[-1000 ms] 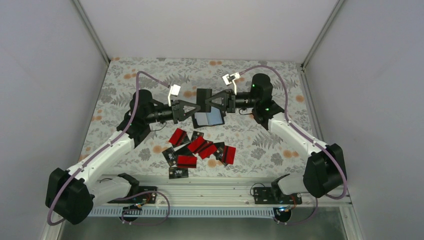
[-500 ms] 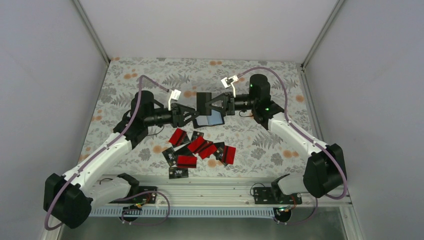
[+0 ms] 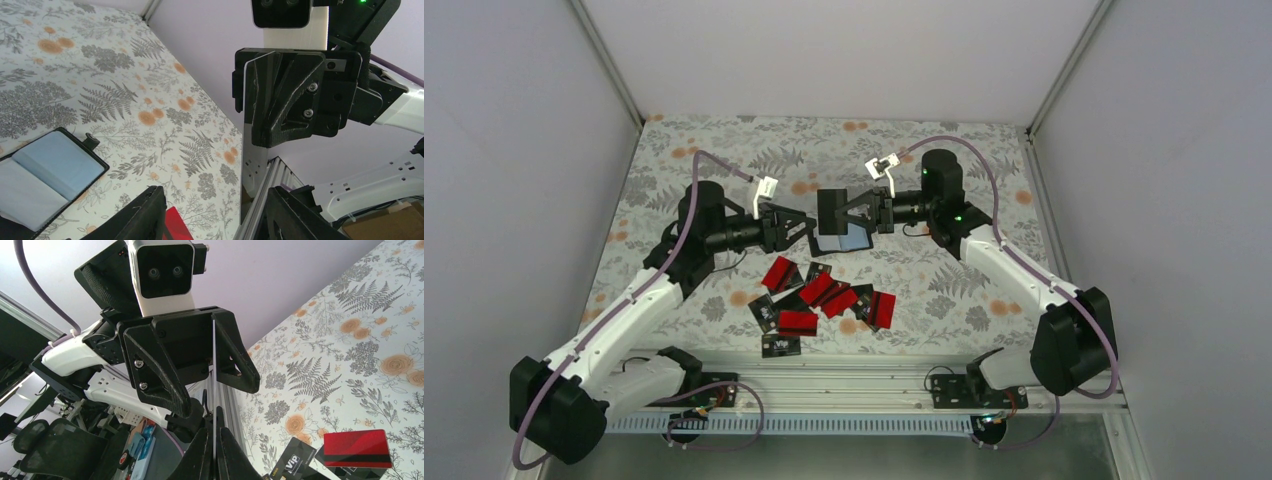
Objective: Put the credit cards into the card holder
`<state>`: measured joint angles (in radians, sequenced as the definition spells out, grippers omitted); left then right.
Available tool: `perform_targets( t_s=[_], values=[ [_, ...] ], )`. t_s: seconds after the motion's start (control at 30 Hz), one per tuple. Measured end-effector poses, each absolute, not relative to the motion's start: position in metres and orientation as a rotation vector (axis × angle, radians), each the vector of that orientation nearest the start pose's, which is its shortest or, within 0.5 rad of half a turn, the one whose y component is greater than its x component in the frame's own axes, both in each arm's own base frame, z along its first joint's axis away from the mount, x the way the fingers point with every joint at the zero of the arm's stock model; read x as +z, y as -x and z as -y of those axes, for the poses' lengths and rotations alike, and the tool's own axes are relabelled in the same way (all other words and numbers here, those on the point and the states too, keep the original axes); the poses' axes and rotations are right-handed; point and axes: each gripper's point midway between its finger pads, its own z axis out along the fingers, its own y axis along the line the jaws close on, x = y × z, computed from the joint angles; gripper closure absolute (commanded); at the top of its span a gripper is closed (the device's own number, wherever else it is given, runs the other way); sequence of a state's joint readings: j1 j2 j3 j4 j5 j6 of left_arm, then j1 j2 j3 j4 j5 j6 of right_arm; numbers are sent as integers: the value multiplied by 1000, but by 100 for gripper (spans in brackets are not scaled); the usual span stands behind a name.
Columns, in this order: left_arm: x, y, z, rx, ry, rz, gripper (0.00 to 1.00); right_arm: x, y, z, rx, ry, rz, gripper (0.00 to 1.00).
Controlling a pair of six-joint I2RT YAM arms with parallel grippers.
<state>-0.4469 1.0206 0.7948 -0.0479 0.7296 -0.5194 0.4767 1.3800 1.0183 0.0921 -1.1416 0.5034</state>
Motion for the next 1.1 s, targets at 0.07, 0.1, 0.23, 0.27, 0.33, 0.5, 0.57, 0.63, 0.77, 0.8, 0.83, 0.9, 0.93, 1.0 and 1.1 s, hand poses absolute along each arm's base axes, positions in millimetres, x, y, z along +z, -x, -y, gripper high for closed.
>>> perform_targets(
  t_s=[0.07, 0.1, 0.23, 0.27, 0.33, 0.5, 0.57, 0.63, 0.77, 0.8, 0.83, 0.9, 0.93, 1.0, 1.1],
  values=[
    [288, -247, 245, -1320, -484, -1931, 52, 303, -248, -304, 1689, 872, -1838, 96],
    [288, -247, 245, -1321, -483, -1931, 54, 303, -248, -304, 1690, 875, -1837, 96],
    [288, -247, 245, -1325, -484, -1931, 60, 302, -246, -304, 1692, 888, -1832, 96],
    [288, -247, 245, -1324, -484, -1931, 60, 302, -246, -304, 1693, 890, -1832, 96],
    [288, -247, 246, -1327, -483, -1931, 61, 302, -245, -304, 1692, 894, -1830, 96],
    [289, -246, 247, -1344, -486, -1928, 61, 302, -244, -304, 1697, 902, -1826, 96],
    [292, -245, 248, -1361, -495, -1916, 61, 302, -243, -304, 1703, 910, -1822, 96],
    [295, -245, 250, -1381, -502, -1901, 62, 303, -242, -304, 1707, 918, -1818, 96],
    [296, -248, 254, -1415, -499, -1895, 67, 303, -240, -304, 1712, 929, -1811, 96],
    [296, -249, 255, -1422, -497, -1894, 68, 303, -240, -304, 1715, 932, -1810, 96],
    [297, -250, 256, -1428, -497, -1889, 70, 303, -239, -304, 1717, 935, -1809, 96],
    [298, -251, 258, -1445, -495, -1886, 73, 304, -238, -304, 1722, 940, -1807, 96],
    [298, -251, 259, -1454, -496, -1883, 75, 304, -238, -304, 1723, 940, -1807, 96],
    [301, -250, 260, -1468, -500, -1871, 78, 303, -238, -304, 1723, 943, -1805, 96],
    [305, -249, 261, -1488, -511, -1852, 82, 302, -239, -304, 1726, 944, -1807, 96]
  ],
)
